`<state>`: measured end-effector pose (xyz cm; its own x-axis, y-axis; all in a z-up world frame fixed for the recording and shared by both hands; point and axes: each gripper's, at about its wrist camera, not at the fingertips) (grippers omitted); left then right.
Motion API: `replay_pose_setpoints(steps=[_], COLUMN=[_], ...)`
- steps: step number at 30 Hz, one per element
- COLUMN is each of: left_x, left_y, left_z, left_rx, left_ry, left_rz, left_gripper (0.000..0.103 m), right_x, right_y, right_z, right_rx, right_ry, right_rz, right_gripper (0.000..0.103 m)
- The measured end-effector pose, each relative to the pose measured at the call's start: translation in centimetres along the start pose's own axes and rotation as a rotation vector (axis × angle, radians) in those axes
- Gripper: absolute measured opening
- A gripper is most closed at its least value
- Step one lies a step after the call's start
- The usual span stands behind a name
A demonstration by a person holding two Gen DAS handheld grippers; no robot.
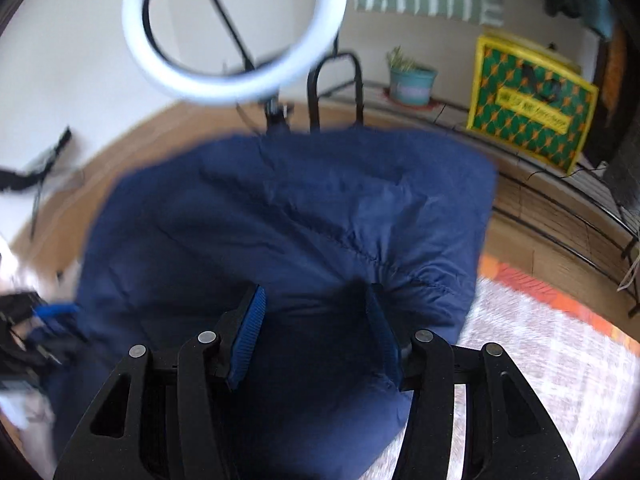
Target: Fold large clothes
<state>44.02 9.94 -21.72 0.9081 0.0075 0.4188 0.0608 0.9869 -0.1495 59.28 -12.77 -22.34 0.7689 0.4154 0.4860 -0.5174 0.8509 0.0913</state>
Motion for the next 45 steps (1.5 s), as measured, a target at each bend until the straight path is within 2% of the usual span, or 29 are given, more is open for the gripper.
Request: replay_pose_setpoints(steps=[2, 6, 10, 12, 16, 18, 20, 23, 26, 28, 29, 33, 34, 37, 41, 43, 45], left_x=[-0.1, 0.0, -0.1, -0.5, -0.7, -0.6, -0.6, -0.6, -0.5, -0.5, -0.4, 1.3, 2.1, 3.8, 4.9, 4.9, 4.6], left_y=[0.9, -0.2, -0.4, -0.4, -0.1, 0.2, 0.4, 0.0, -0.2, 0.1, 0.3, 1.1, 1.1, 0.9, 0.8, 1.0, 1.6], left_z=[-0.4, 0.0, 1.2, 1.1, 0.5, 0.3, 0.0, -0.3, 0.6, 2.1, 3.0, 5.4, 5.5, 4.4, 0.9, -0.7, -1.7], left_rx=[-0.042, -0.005, -0.007, 0.002, -0.011, -0.033, -0.033, -0.009, 0.003, -0.003, -0.006, -0.030, -0.013, 0.001, 0.031, 0.058, 0.049], left_ry=[0.013, 0.004, -0.020, -0.011, -0.001, -0.003, -0.013, -0.009, -0.010, -0.034, -0.052, -0.107, -0.115, -0.098, -0.026, 0.000, 0.017], left_rz=[0.030, -0.005, -0.015, -0.027, -0.030, -0.015, -0.016, -0.020, -0.036, -0.037, -0.029, -0.014, -0.019, -0.030, -0.039, -0.028, -0.010], left_gripper=[0.061, 0.061, 0.061, 0.061, 0.061, 0.061, 0.062, 0.062, 0.062, 0.062, 0.062, 0.062, 0.062, 0.062, 0.062, 0.062, 0.062], right_x=[0.0, 1.3, 3.3, 4.9, 7.6, 8.1, 8.2, 8.2, 8.6, 7.6, 6.5, 1.2, -0.7, -5.4, -10.0, -11.5, -12.5], right_y=[-0.3, 0.0, -1.4, -1.7, -1.0, -1.4, -2.3, -2.3, -1.6, -1.5, -1.5, -0.3, 0.6, 3.5, 7.7, 9.1, 9.7], right_z=[-1.7, -0.1, 3.7, 3.5, 0.3, -2.0, -4.5, -5.4, -4.0, -1.4, 0.7, 6.7, 8.3, 11.3, 12.3, 11.7, 10.0], right_rx=[0.004, -0.013, 0.040, 0.015, -0.072, -0.129, -0.141, -0.172, -0.236, -0.250, -0.218, -0.023, 0.040, 0.154, 0.171, 0.155, 0.120], right_ry=[0.041, 0.053, -0.119, -0.148, -0.109, -0.050, 0.015, 0.031, 0.039, -0.004, -0.039, -0.101, -0.110, -0.123, -0.097, -0.061, -0.002], right_rz=[-0.011, 0.038, -0.034, -0.060, -0.055, -0.068, -0.088, -0.066, -0.032, -0.052, -0.080, -0.067, -0.041, 0.048, 0.181, 0.233, 0.252], right_gripper=[0.052, 0.050, 0.050, 0.050, 0.050, 0.051, 0.053, 0.056, 0.055, 0.056, 0.056, 0.056, 0.056, 0.056, 0.055, 0.055, 0.056])
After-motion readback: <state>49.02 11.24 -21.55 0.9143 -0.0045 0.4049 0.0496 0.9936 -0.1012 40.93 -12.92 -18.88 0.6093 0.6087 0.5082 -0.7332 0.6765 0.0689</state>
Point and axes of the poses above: each gripper's, at about its wrist camera, not at the fingertips, and z roughly against the way its jaws point, y to its left, x to its top, and after that the axes turned 10 degrees about y, right-handed
